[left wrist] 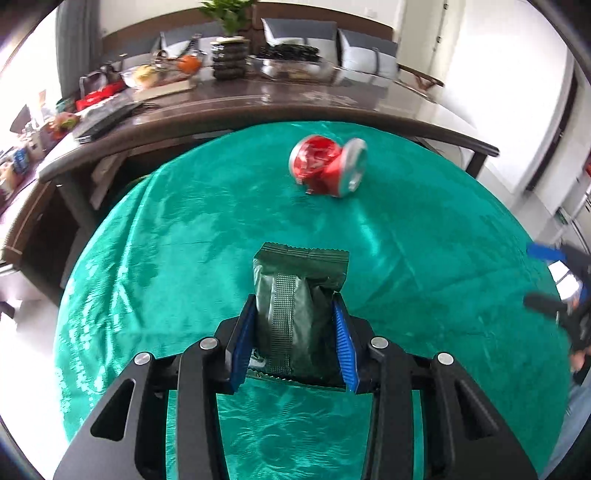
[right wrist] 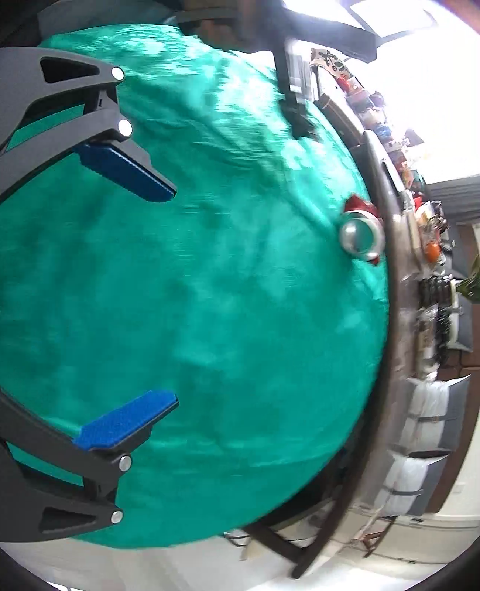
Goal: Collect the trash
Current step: 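Close the right tool on the crushed red can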
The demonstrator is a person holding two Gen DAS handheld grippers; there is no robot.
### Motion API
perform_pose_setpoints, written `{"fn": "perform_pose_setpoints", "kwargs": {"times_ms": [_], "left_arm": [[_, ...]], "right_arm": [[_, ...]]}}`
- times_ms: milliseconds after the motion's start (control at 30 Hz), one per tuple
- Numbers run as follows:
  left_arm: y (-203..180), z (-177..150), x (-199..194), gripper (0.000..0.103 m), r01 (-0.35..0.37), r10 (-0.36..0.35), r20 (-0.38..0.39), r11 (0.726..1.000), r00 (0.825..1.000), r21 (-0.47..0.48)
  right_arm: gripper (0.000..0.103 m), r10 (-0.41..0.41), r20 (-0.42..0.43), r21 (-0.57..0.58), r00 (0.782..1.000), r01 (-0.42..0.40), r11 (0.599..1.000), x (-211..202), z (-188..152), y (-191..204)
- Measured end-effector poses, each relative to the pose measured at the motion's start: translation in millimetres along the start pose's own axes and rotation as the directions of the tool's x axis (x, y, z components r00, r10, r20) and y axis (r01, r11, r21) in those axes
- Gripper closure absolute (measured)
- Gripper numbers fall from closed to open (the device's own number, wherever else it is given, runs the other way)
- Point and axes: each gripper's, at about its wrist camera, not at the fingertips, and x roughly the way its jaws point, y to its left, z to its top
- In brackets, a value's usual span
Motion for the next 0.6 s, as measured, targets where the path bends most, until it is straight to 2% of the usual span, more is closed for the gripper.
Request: {"fn": "perform_pose_setpoints", "kwargs": {"times_ms": [100, 167, 367, 467, 533, 600], "left_arm": [[14.5, -2.9, 3.0, 0.064, 0.019, -0.02, -0.002, 0.997, 1.0, -0.077], [25.8, -2.8, 5.9, 0.064, 0.019, -0.021, -0.019, 0.993, 1.0, -0.112], [48.2, 6.3, 13.1, 0.064, 0.022, -0.027, -0.026, 0.981, 0.999, -0.19], [50.5, 10.2, 13.1, 0.064, 0.029, -0.033, -0.015, 0.979, 0.999, -0.201], [51.1, 12.4, 11.7, 0.064, 0.035, -0.037, -0.006, 0.978, 0.999, -0.204], [50.9, 14.2, 10.2, 0.064, 0.043, -0.044, 0.003, 0.977, 0.999, -0.209]], "right_arm": [[0.005, 0.017, 0.024, -0.021, 1.0, -0.017, 1.0, 25.7, 55.5, 5.3], [0.005, 0.058, 0.042, 0.006, 0.997, -0.058, 0.998, 46.5, 87.0, 9.7], [0.005, 0.136, 0.009, 0.034, 0.991, -0.136, 0.99, 106.7, 139.3, 38.2], [0.005, 0.119, 0.023, 0.16, 0.993, -0.121, 0.98, 126.6, 156.9, 40.6], [0.005, 0.117, 0.039, 0.312, 0.992, -0.124, 0.942, 134.7, 162.4, 33.6], [0.005, 0.118, 0.058, 0.402, 0.991, -0.131, 0.906, 135.3, 165.9, 30.2]]}}
